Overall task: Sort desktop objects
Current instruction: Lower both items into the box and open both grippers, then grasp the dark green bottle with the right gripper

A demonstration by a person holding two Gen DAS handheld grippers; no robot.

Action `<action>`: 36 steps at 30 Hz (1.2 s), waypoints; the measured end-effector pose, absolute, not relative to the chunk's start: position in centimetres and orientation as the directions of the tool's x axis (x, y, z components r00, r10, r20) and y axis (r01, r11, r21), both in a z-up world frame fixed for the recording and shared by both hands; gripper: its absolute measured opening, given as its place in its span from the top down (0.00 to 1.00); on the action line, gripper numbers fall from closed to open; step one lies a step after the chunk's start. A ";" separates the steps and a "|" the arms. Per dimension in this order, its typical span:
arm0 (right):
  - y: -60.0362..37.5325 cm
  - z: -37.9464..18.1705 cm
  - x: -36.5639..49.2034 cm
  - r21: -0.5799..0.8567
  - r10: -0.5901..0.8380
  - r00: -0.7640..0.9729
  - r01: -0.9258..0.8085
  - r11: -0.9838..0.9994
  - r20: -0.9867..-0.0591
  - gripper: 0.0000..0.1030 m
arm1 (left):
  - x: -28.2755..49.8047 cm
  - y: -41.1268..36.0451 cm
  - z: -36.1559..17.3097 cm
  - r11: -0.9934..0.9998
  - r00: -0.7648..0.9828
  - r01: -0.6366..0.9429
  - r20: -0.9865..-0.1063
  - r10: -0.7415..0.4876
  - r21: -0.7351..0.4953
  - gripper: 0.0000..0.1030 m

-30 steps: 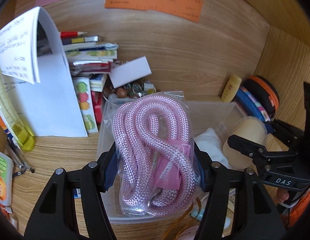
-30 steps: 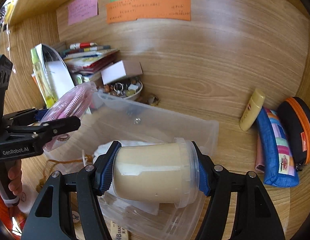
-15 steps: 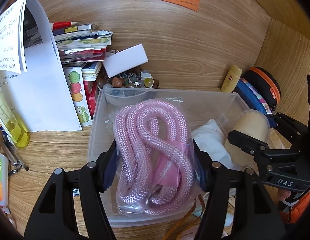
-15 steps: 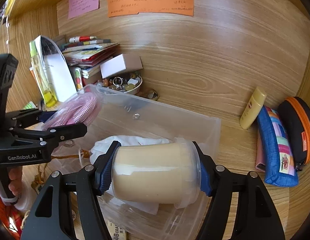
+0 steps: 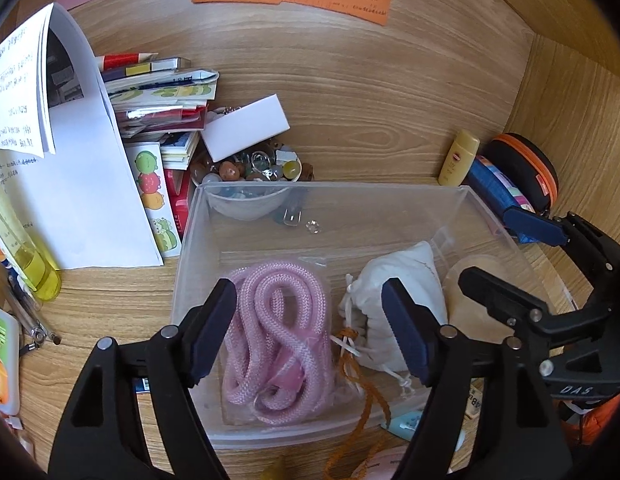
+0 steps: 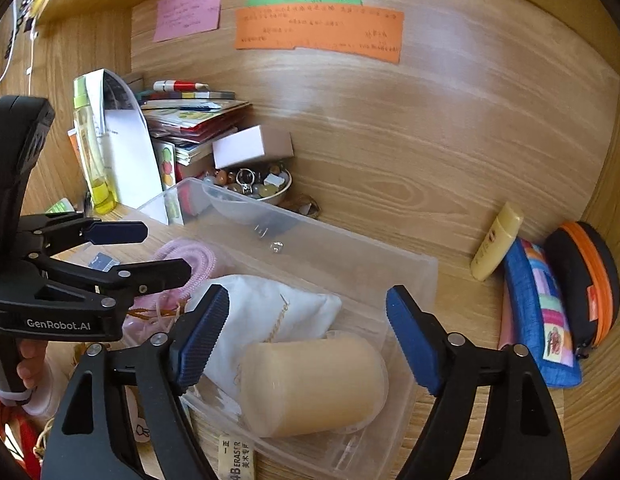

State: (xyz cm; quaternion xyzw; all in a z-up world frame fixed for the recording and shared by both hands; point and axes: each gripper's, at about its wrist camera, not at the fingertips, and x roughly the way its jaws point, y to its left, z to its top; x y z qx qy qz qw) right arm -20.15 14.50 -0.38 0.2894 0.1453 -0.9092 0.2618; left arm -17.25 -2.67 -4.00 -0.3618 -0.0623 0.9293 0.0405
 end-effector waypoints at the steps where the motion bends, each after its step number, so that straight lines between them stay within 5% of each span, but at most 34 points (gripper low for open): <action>1: 14.4 -0.3 -20.0 -0.127 -0.385 -0.705 0.556 -0.822 -0.596 0.21 | -17.1 -2.6 -3.9 -0.989 -0.737 -0.030 -0.665 0.121 -0.146 0.26; 7: 14.3 -0.2 -19.9 -0.138 -0.378 -0.717 0.548 -0.825 -0.586 0.21 | -16.0 -2.9 -2.3 -0.990 -0.770 -0.004 -0.632 0.092 -0.139 0.09; 31: 15.5 4.4 -12.1 -0.139 -0.463 -0.748 0.584 -0.800 -0.475 0.17 | -6.2 -6.6 0.5 -0.991 -0.812 0.103 -0.582 -0.032 -0.089 0.02; 36: 15.7 4.0 -8.7 -0.128 -0.483 -0.749 0.591 -0.796 -0.455 0.06 | -4.1 -6.2 -1.1 -0.993 -0.793 0.097 -0.608 -0.035 -0.069 0.02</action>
